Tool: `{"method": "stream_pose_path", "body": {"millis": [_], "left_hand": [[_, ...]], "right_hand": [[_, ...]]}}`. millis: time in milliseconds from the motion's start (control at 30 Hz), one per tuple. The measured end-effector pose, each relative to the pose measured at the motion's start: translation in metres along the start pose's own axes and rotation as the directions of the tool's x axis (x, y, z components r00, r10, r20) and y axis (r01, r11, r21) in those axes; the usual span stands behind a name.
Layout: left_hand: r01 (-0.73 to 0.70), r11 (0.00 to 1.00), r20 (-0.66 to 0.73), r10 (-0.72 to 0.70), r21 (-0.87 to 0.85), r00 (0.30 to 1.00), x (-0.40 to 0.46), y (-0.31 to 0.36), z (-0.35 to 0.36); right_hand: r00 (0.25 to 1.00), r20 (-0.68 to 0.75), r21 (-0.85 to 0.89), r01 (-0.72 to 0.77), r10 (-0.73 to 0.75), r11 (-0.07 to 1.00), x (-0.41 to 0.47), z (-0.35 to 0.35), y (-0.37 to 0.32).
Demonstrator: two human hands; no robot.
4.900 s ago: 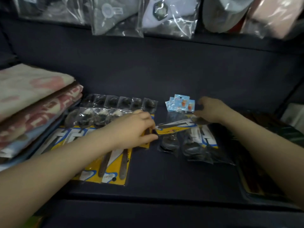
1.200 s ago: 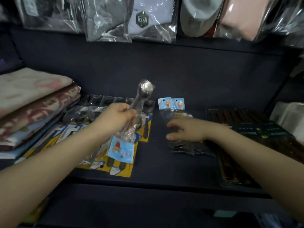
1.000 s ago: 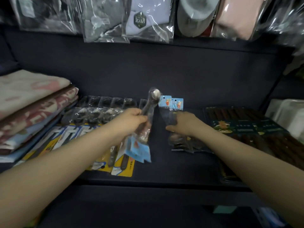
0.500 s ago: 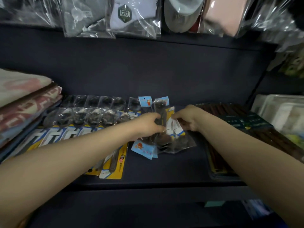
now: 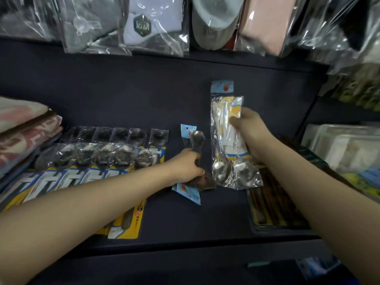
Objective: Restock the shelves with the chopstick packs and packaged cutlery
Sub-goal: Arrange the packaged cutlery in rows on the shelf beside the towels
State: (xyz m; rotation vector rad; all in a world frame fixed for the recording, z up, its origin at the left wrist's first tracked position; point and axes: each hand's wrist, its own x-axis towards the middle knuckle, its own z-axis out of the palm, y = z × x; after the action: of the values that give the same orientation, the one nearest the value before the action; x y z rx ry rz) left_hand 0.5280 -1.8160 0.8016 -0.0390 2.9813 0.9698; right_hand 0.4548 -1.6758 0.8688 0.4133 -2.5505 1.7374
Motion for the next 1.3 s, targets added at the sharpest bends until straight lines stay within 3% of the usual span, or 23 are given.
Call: {"method": "stream_pose_path", "body": {"millis": [100,200,367,467,567,633,700,733,800,833,900,1000,1100,1200,1300], "left_hand": [[0.035,0.957,0.057,-0.019,-0.289,0.998,0.007,0.015,0.004],[0.082,0.790,0.127,-0.005,-0.608,0.992,0.008,0.023,0.001],[-0.078,0.531,-0.059,0.053,-0.844,0.997,0.003,0.021,-0.023],[-0.025,0.653,-0.073,-0.048,-0.757,0.996,0.001,0.018,-0.026],[0.078,0.740,-0.044,-0.144,-0.668,0.989,0.000,0.009,-0.019],[0.121,0.815,-0.037,-0.171,-0.566,0.985,0.000,0.000,-0.017],[0.121,0.961,-0.076,-0.144,-0.250,0.987,-0.001,-0.006,-0.020],[0.116,0.989,-0.069,-0.123,-0.096,0.990,-0.004,-0.006,-0.021],[0.120,0.992,-0.002,-0.120,0.031,0.993,-0.009,-0.002,-0.021],[0.123,0.992,0.042,-0.123,0.004,0.992,-0.012,0.001,-0.020],[0.148,0.958,0.152,-0.113,-0.246,0.982,-0.018,0.007,-0.018],[0.246,0.795,0.348,-0.047,-0.555,0.936,-0.023,0.015,-0.012],[0.190,0.755,0.207,-0.074,-0.628,0.976,-0.025,0.020,-0.017],[0.165,0.638,0.087,-0.152,-0.752,0.985,-0.034,0.016,-0.035],[0.075,0.786,0.015,-0.082,-0.613,0.996,-0.053,0.015,-0.046]], "right_hand": [[0.998,-0.009,-0.023,0.058,-0.058,0.998,0.000,-0.002,0.000],[0.994,0.008,-0.017,0.113,-0.113,0.993,0.001,-0.003,-0.001],[0.973,0.128,-0.067,0.203,-0.193,0.977,0.003,0.007,-0.018],[0.968,0.148,-0.253,0.237,-0.204,0.938,0.008,0.019,-0.022],[0.974,0.053,-0.452,0.220,-0.220,0.864,0.009,0.014,-0.024],[0.984,-0.019,-0.400,0.154,-0.176,0.903,0.009,0.004,-0.024],[0.997,-0.046,-0.221,0.045,-0.057,0.974,0.011,-0.005,-0.020],[0.999,-0.031,-0.146,-0.009,0.004,0.989,0.012,-0.006,-0.016],[0.996,0.017,-0.097,-0.086,0.088,0.992,0.008,-0.005,-0.009],[0.992,0.033,-0.097,-0.120,0.124,0.988,0.004,-0.004,-0.006],[0.980,0.072,-0.086,-0.180,0.186,0.980,-0.004,0.000,-0.003],[0.968,0.143,-0.038,-0.204,0.207,0.978,-0.008,0.003,-0.001],[0.962,0.186,0.038,-0.209,0.199,0.977,-0.013,0.005,-0.007],[0.978,0.146,0.066,-0.159,0.148,0.985,-0.014,0.015,-0.011],[0.989,0.126,0.152,-0.099,0.080,0.983,-0.022,0.037,-0.018]]}}
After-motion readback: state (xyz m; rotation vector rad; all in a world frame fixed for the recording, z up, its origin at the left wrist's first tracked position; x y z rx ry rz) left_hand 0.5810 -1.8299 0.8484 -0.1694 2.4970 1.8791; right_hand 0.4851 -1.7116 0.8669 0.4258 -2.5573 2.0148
